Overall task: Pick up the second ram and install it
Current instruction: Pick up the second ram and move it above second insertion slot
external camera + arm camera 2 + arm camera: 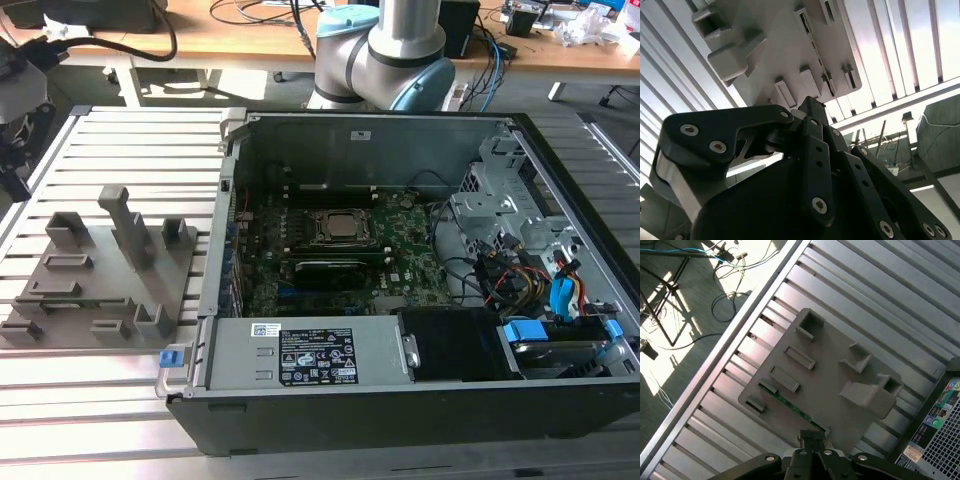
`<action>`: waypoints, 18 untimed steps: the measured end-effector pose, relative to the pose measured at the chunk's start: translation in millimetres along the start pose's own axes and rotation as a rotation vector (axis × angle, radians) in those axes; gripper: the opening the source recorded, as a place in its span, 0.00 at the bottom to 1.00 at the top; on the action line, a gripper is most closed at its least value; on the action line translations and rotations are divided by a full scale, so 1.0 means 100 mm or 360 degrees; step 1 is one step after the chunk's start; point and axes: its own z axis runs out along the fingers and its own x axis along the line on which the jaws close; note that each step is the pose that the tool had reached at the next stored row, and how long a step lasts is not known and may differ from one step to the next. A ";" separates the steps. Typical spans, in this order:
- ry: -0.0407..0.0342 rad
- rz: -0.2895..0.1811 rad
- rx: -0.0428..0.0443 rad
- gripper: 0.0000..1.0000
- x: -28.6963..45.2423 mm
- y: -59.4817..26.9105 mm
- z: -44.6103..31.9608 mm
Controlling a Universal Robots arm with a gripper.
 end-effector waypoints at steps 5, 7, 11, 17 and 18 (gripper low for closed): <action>0.0003 -0.0096 0.0001 0.11 0.000 0.000 0.000; 0.0004 -0.0137 0.0001 0.11 0.000 0.000 0.000; 0.0007 -0.0238 0.0002 0.11 0.000 0.000 0.000; 0.0011 -0.0377 0.0003 0.11 0.000 0.000 0.000; 0.0012 -0.0394 0.0003 0.11 0.000 0.000 0.000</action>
